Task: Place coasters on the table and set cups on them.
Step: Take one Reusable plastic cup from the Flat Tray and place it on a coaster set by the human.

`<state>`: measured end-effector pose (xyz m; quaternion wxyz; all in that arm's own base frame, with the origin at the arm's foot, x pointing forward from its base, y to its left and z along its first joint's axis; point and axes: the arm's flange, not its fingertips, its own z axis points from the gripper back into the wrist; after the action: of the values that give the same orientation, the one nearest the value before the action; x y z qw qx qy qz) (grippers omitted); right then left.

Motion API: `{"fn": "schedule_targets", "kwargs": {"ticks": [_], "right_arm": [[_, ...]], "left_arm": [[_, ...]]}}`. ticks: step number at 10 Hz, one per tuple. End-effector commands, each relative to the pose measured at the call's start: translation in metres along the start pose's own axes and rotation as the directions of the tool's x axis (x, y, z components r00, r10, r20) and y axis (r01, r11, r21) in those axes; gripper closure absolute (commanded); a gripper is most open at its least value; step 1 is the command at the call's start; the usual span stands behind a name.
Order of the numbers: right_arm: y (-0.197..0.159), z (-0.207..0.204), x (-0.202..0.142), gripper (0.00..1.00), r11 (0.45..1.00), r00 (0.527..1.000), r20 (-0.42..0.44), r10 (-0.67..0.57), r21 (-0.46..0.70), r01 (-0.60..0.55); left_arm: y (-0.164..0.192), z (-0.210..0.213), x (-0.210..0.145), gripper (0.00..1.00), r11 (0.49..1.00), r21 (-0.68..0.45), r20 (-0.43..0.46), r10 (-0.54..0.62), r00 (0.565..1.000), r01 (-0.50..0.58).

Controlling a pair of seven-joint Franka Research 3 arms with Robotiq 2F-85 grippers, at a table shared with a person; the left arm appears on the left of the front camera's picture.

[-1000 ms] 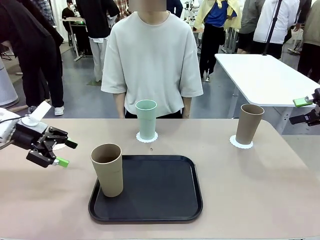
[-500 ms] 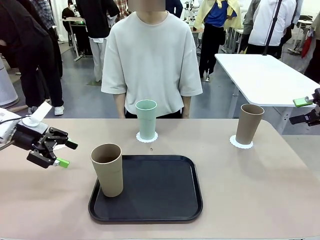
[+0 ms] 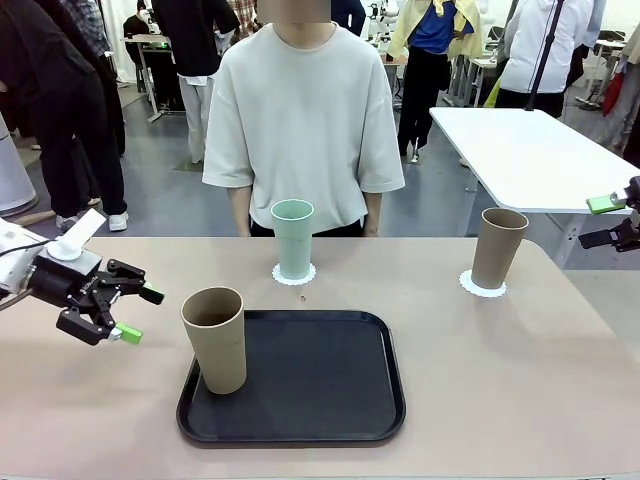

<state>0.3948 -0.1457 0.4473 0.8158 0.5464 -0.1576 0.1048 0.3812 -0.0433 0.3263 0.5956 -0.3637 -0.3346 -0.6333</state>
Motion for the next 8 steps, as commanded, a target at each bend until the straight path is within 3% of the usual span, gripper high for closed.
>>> {"fn": "schedule_targets", "kwargs": {"ticks": [1,4,8], "right_arm": [[-0.001,-0.001,-0.001,0.00,1.000,1.000,0.007,-0.001,0.006,0.001],[-0.001,-0.001,-0.001,0.00,1.000,1.000,0.007,-0.001,0.006,0.001],[-0.001,-0.001,-0.001,0.00,1.000,1.000,0.007,-0.001,0.006,0.001]], "left_arm": [[-0.011,-0.013,-0.014,0.00,0.998,-0.048,0.115,-0.030,0.993,0.036],[-0.005,-0.036,-0.027,0.00,0.997,-0.054,0.211,-0.035,0.977,0.047],[0.009,-0.054,-0.036,0.00,0.999,0.012,0.231,-0.039,0.972,0.037]]}}
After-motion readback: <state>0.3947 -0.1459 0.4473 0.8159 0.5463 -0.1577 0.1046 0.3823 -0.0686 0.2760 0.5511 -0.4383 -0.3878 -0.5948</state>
